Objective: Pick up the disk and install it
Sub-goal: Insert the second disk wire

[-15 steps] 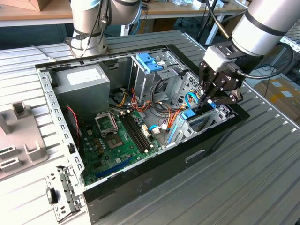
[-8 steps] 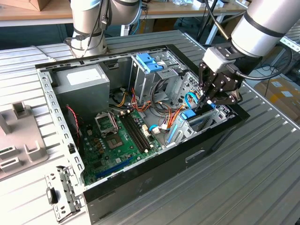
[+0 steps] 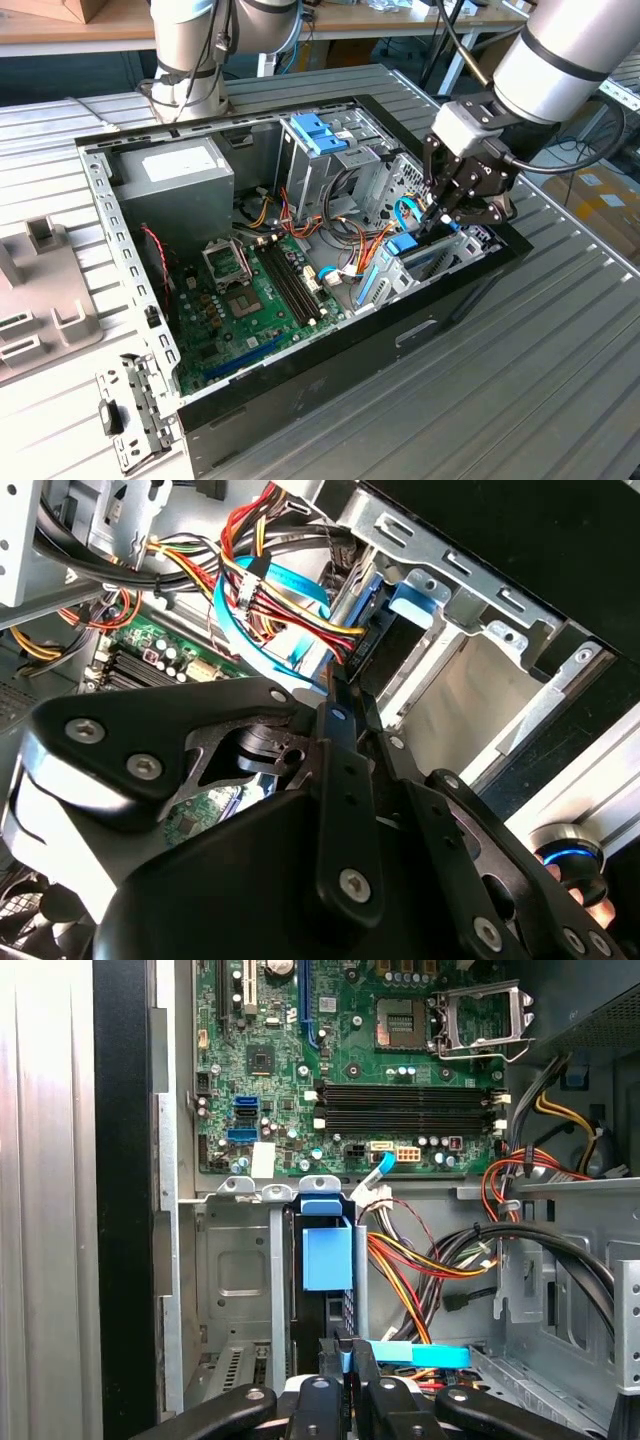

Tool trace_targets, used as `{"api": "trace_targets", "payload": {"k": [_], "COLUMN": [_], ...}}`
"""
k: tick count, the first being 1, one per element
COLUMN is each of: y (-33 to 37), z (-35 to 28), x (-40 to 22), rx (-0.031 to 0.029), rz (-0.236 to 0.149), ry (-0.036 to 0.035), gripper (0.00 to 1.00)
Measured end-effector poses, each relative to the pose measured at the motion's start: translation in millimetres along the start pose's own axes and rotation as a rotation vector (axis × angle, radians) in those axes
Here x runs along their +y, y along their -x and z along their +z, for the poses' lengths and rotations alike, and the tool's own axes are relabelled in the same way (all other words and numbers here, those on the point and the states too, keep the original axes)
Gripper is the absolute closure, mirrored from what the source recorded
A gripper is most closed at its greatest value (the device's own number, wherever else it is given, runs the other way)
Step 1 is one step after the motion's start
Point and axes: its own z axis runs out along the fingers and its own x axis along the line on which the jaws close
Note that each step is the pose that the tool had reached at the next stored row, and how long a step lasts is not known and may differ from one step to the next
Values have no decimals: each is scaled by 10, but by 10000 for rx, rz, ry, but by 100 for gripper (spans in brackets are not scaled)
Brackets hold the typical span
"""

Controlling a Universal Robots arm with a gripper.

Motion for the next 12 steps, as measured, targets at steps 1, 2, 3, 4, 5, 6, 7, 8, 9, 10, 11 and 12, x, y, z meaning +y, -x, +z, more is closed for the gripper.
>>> {"api": "trace_targets", "payload": {"k": [1,2,3,4,5,6,7,8,9,10,11,12], "y": [1,2,2,3,2,2,2,1,1,1,0,-1], "z": [-5,-9,-12,-12,-12,-12,-11,-9,-7,-3,4,12], "x": [-6,-11,-17,-22,-23,-25,-26,-27,-27,-27,-28,-28], "rx": [1,1,-1,-7,-12,-15,-21,-30,-32,-35,-37,-44], "rz": [-2,-3,-4,-6,-7,-14,-22,-38,-50,-63,-85,-101], "ry": [0,0,1,1,1,2,4,8,11,15,21,26], "gripper": [84,84,84,84,84,84,84,84,84,84,84,84]}}
